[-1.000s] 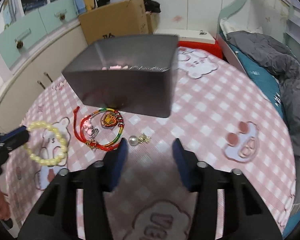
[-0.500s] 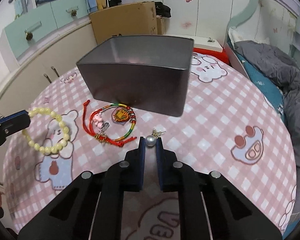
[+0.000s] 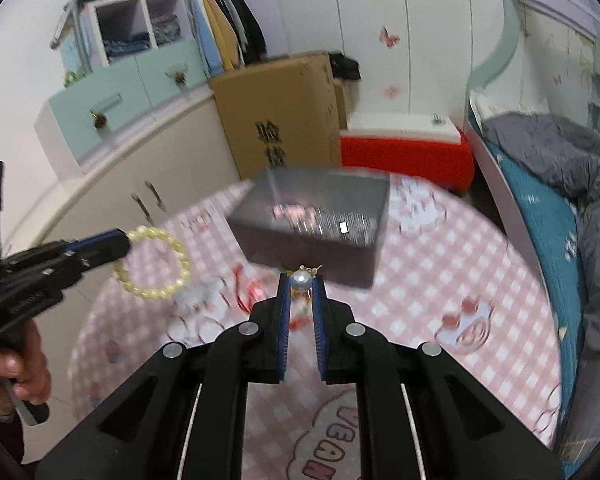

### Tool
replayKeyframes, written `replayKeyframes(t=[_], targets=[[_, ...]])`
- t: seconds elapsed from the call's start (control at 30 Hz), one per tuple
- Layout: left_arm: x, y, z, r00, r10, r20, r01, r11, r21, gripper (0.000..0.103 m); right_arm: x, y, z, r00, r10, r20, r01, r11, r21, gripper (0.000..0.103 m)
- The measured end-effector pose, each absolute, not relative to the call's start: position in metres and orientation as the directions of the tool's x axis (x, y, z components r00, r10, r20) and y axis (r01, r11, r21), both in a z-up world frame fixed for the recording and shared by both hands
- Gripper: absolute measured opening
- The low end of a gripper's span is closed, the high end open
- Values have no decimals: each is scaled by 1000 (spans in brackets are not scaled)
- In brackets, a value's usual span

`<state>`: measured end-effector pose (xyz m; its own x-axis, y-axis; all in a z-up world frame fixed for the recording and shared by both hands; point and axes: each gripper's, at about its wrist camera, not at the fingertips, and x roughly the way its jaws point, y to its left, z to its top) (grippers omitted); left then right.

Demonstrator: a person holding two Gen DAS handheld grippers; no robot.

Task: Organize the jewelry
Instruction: 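Grasp the cream bead bracelet with the left tool while the right tool grasps a pearl earring, then lower both held items into the grey metal box and open both tools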

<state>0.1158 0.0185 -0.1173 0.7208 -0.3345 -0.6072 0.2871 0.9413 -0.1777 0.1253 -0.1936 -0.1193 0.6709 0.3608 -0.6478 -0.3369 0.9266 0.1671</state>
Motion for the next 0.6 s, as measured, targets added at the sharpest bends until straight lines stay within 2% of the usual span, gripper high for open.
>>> replayKeyframes(t=[0.3,0.6], targets=[[137,5,-40,792,-368,-487,346,928,-139,9,144,-192,-29,750,394,-531,-402,909,107,9],[181,-18,-9,763,-429,-484,392,902,-180,9,187,-194,-6,730,411,-546,-407,903,136,9]])
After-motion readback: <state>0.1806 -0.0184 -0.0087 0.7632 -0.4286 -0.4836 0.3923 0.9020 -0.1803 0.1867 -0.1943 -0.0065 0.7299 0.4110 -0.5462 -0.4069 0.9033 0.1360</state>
